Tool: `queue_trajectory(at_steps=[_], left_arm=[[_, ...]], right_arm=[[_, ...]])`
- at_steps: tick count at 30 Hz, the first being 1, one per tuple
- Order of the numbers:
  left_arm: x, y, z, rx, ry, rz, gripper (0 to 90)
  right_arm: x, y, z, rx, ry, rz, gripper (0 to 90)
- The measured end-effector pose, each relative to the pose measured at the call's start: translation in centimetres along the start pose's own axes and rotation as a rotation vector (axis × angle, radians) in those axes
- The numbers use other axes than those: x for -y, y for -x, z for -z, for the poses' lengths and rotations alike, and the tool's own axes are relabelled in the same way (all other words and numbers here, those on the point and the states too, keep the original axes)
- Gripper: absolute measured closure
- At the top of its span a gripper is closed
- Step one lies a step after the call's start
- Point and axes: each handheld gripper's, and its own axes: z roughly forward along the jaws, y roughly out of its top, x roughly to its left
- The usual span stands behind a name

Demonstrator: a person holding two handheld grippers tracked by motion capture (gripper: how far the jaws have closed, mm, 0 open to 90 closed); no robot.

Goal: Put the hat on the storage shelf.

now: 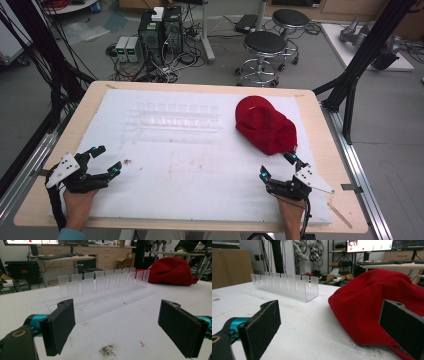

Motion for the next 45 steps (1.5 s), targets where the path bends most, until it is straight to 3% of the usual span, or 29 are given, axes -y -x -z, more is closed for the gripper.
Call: queue_trajectory(at_steps=[8, 23, 28, 40, 43, 45], left_arm=[[0.0, -0.1, -0.1, 0.003, -0.004, 0.011, 14.5], [0.0, -0.1, -0.1, -0.001, -0.008, 0.017, 14.6], [0.0, -0.1, -0.1, -0.005, -0.007, 0.012, 14.6], [0.0, 0.0, -0.2, -0.010, -0.014, 0.012, 14.6], [-0.1, -0.1, -0.2, -0.011, -0.015, 0.012, 14.6], [0.0, -0.1, -0.1, -0.012, -0.014, 0.011, 14.6]], right_arm=[[0.0, 0.0, -0.1, 0.007, -0.004, 0.008, 2.7], [-0.2, 0.2, -0.3, 0.025, -0.035, -0.034, 2.7], [-0.5, 0.1, -0.6, 0.034, -0.051, -0.006, 2.7], [-5.1, 0.7, -2.9, 0.115, -0.124, 0.011, 2.8], [-6.9, 0.6, -4.6, 0.173, -0.168, 0.042, 2.9], [-7.1, 0.6, -5.0, 0.181, -0.172, 0.041, 2.9]])
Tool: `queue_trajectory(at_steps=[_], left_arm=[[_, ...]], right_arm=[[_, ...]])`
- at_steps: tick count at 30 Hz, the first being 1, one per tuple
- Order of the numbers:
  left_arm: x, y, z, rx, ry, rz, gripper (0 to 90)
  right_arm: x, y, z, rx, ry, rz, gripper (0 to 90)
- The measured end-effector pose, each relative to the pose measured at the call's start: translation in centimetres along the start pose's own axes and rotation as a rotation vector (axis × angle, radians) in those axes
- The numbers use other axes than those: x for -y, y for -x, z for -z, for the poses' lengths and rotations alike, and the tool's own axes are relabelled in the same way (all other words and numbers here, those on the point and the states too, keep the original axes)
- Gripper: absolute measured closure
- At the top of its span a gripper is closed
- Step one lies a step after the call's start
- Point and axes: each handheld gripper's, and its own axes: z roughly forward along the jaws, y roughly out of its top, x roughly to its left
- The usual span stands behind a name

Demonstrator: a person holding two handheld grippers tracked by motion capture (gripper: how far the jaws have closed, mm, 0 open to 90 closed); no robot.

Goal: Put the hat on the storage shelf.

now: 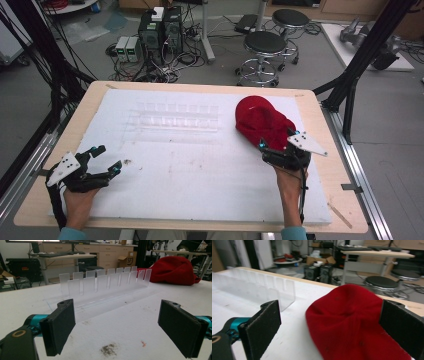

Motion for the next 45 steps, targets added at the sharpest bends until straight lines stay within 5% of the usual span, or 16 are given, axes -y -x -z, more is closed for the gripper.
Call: queue_trajectory(at_steps=[11, 20, 23, 34, 37, 45], left_arm=[[0.0, 0.0, 0.0, 0.004, 0.006, 0.002, 14.6], [0.0, 0.0, 0.0, 0.005, 0.005, 0.003, 14.6], [0.0, 0.0, 0.0, 0.004, 0.006, 0.002, 14.6], [0.0, 0.0, 0.0, 0.006, 0.007, 0.004, 14.6], [0.0, 0.0, 0.0, 0.005, 0.006, 0.004, 14.6], [0.0, 0.0, 0.0, 0.005, 0.006, 0.003, 14.6]], right_arm=[[-1.6, 0.7, -3.8, 0.080, -0.122, 0.009, 4.3], [-0.5, 1.7, -5.2, 0.117, -0.222, -0.018, 6.8], [-0.3, 1.7, -5.6, 0.129, -0.248, -0.015, 19.8], [0.3, 1.9, -6.3, 0.147, -0.304, -0.048, 38.4], [0.4, 2.1, -6.5, 0.147, -0.326, -0.046, 51.9], [0.6, 2.1, -6.7, 0.154, -0.357, -0.062, 68.4]])
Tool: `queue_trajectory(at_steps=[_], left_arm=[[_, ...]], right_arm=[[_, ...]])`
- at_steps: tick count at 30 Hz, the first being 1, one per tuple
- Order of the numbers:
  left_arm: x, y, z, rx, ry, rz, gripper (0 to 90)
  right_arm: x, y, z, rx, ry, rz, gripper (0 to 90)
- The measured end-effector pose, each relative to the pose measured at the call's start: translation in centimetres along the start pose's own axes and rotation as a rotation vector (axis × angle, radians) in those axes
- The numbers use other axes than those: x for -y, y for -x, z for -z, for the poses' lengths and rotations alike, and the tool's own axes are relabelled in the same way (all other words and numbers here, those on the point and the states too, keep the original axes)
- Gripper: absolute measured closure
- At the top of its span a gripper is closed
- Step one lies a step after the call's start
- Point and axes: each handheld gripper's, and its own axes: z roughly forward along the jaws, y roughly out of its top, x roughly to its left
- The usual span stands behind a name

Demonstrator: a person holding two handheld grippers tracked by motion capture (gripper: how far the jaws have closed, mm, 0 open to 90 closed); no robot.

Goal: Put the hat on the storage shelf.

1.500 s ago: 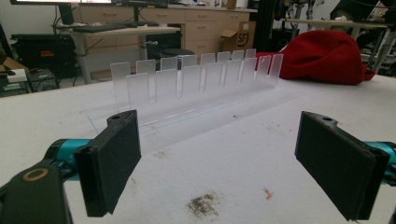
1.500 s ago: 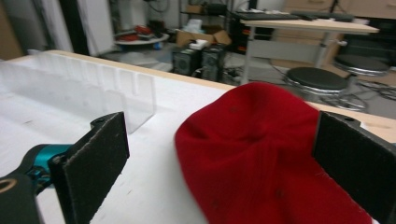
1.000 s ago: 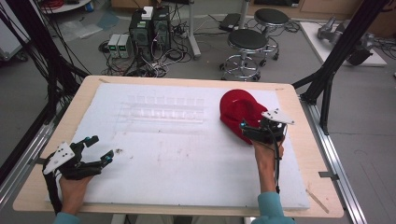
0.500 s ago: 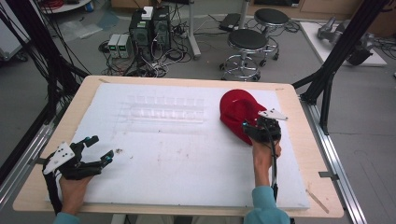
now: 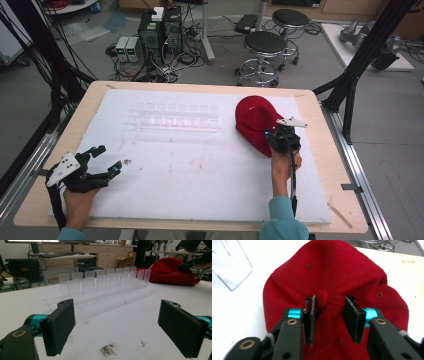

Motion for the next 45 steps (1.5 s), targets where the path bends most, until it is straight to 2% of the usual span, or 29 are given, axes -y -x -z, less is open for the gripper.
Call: queue_trajectory(at_steps=[1, 4, 9, 12, 19, 20, 25, 26, 27, 30, 31, 35, 38, 39, 43, 45], left_arm=[[0.0, 0.0, 0.0, 0.000, 0.001, 0.000, 14.6], [0.0, 0.0, 0.0, 0.000, 0.001, 0.000, 14.6], [0.0, 0.0, 0.1, 0.002, -0.001, -0.008, 14.7], [0.0, 0.0, 0.0, 0.002, 0.004, 0.000, 14.7], [0.0, -0.1, 0.1, 0.014, 0.008, 0.001, 15.2], [0.0, -0.1, 0.1, 0.014, 0.008, 0.001, 15.2], [0.0, -0.2, 0.1, 0.023, 0.008, 0.009, 14.9], [0.0, -0.2, 0.1, 0.025, 0.008, 0.009, 14.9], [0.0, -0.2, 0.1, 0.028, 0.008, 0.009, 14.9], [-0.1, -0.3, 0.1, 0.043, 0.001, 0.005, 14.8], [-0.3, -0.3, 0.0, 0.052, -0.012, -0.009, 14.8], [-0.8, -0.2, 0.0, 0.079, -0.008, -0.004, 14.7], [-1.4, -0.1, 0.0, 0.103, -0.011, -0.012, 14.7], [-1.6, 0.0, -0.1, 0.109, -0.016, -0.012, 14.4], [-2.2, 0.2, -0.3, 0.139, -0.033, -0.017, 14.2], [-2.5, 0.3, -0.5, 0.160, -0.040, -0.015, 14.1]], right_arm=[[0.0, -0.1, -0.1, 0.002, -0.016, 0.003, 74.7], [0.0, -0.3, -0.1, -0.004, -0.022, 0.021, 78.8], [-0.1, -0.3, 0.3, -0.036, -0.002, 0.025, 79.4], [-0.2, -0.1, 0.7, -0.057, 0.009, 0.028, 79.5], [-0.5, 0.2, 1.9, -0.142, 0.054, 0.056, 80.0], [-0.5, 0.2, 1.9, -0.142, 0.054, 0.056, 80.0], [-1.4, 0.4, 3.6, -0.232, 0.097, 0.096, 80.0], [-1.4, 0.4, 3.6, -0.232, 0.097, 0.096, 80.0], [-1.9, 0.4, 4.3, -0.270, 0.114, 0.121, 80.0], [-2.5, 0.3, 5.2, -0.306, 0.136, 0.152, 79.9], [-2.7, 0.2, 5.6, -0.320, 0.144, 0.161, 79.9], [-3.3, -0.2, 6.5, -0.370, 0.163, 0.201, 80.0], [-3.6, -0.5, 6.9, -0.383, 0.172, 0.219, 80.0], [-3.8, -0.7, 7.3, -0.402, 0.184, 0.242, 80.0], [-4.1, -0.9, 7.6, -0.438, 0.195, 0.247, 80.0], [-4.2, -1.0, 7.9, -0.494, 0.217, 0.251, 80.0]])
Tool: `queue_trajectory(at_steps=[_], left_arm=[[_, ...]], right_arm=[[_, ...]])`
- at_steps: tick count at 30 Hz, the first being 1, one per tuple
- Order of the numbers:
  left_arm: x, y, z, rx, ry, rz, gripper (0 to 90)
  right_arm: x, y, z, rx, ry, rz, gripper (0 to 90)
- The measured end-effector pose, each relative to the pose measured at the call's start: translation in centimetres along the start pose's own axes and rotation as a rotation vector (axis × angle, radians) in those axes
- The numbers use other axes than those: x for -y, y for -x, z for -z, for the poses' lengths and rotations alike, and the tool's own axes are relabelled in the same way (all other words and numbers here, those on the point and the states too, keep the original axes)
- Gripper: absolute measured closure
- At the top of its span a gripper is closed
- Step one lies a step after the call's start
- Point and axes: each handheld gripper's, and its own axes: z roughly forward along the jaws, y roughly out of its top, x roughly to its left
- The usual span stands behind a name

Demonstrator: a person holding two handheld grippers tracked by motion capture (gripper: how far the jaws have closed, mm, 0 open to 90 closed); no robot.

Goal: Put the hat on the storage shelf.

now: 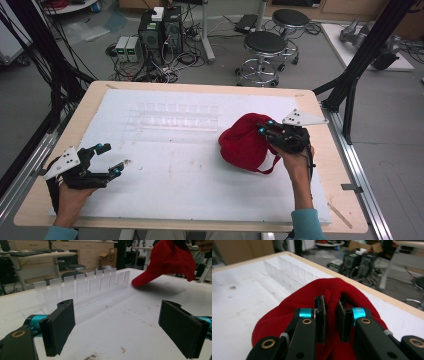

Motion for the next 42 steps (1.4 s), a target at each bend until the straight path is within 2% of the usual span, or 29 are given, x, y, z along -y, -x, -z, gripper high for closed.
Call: queue_trajectory(at_steps=[3, 4, 8, 10, 11, 12, 13, 14, 15, 17, 20, 22, 25, 26, 27, 28, 29, 30, 31, 32, 35, 36, 42], left_arm=[[-0.7, 0.1, -0.2, 0.029, -0.008, -0.002, 14.1], [-0.9, 0.1, -0.3, 0.036, -0.009, -0.003, 14.0], [-2.2, 0.2, -0.8, 0.062, -0.015, -0.013, 13.9], [-2.7, 0.2, -1.0, 0.076, -0.017, -0.018, 13.6], [-3.1, 0.2, -1.3, 0.094, -0.028, -0.019, 13.6], [-3.4, 0.2, -1.5, 0.107, -0.035, -0.022, 13.4], [-3.7, 0.2, -1.6, 0.115, -0.038, -0.025, 13.4], [-4.0, 0.2, -1.9, 0.128, -0.043, -0.026, 13.4], [-4.3, 0.2, -2.1, 0.142, -0.045, -0.025, 13.2], [-4.9, 0.1, -2.5, 0.161, -0.054, -0.025, 13.2], [-5.7, 0.2, -3.0, 0.195, -0.059, -0.036, 13.2], [-6.4, 0.4, -3.5, 0.228, -0.069, -0.050, 13.2], [-7.2, 0.8, -4.2, 0.283, -0.079, -0.068, 13.3], [-7.4, 0.9, -4.5, 0.289, -0.082, -0.079, 13.2], [-7.8, 1.1, -5.1, 0.309, -0.090, -0.083, 13.3], [-7.8, 1.1, -5.1, 0.309, -0.090, -0.083, 13.3], [-8.0, 1.3, -5.5, 0.335, -0.090, -0.081, 13.3], [-8.2, 1.6, -6.1, 0.366, -0.102, -0.083, 13.3], [-8.2, 1.6, -6.1, 0.366, -0.102, -0.083, 13.3], [-8.4, 1.9, -6.6, 0.392, -0.112, -0.085, 13.3], [-9.0, 2.7, -7.9, 0.448, -0.129, -0.096, 13.3], [-9.2, 3.0, -8.3, 0.462, -0.132, -0.097, 13.2], [-10.1, 4.9, -10.6, 0.526, -0.142, -0.133, 12.3]], right_arm=[[-0.2, -0.2, 0.1, -0.026, 0.012, 0.009, 80.0], [-0.4, -0.5, 0.1, -0.069, 0.026, 0.019, 80.0], [-1.0, -1.0, 0.0, -0.145, 0.044, 0.051, 80.0], [-1.3, -1.2, -0.1, -0.176, 0.051, 0.063, 80.0], [-1.3, -1.2, -0.1, -0.176, 0.051, 0.063, 80.0], [-1.7, -1.5, -0.2, -0.225, 0.062, 0.074, 79.9], [-1.7, -1.5, -0.2, -0.225, 0.062, 0.074, 79.9], [-1.8, -1.6, -0.3, -0.249, 0.066, 0.078, 79.9], [-2.1, -1.8, -0.4, -0.300, 0.081, 0.093, 79.9], [-2.2, -1.9, -0.4, -0.316, 0.086, 0.099, 79.9], [-2.7, -2.4, -0.7, -0.385, 0.083, 0.130, 79.9], [-2.8, -2.5, -0.8, -0.393, 0.087, 0.139, 79.9], [-3.1, -2.9, -1.1, -0.433, 0.083, 0.161, 79.9], [-3.2, -3.1, -1.1, -0.444, 0.080, 0.160, 79.9], [-3.5, -3.3, -1.2, -0.469, 0.088, 0.174, 79.9], [-3.5, -3.3, -1.2, -0.469, 0.088, 0.174, 79.9], [-3.5, -3.4, -1.3, -0.474, 0.097, 0.179, 79.9], [-3.8, -3.7, -1.3, -0.504, 0.105, 0.191, 79.9], [-3.8, -3.7, -1.3, -0.504, 0.105, 0.191, 79.9], [-4.0, -3.9, -1.4, -0.528, 0.111, 0.196, 79.9], [-4.2, -4.1, -1.4, -0.551, 0.117, 0.205, 79.9], [-4.4, -4.4, -1.6, -0.578, 0.123, 0.216, 79.9], [-5.0, -5.2, -2.0, -0.627, 0.119, 0.246, 79.9]])
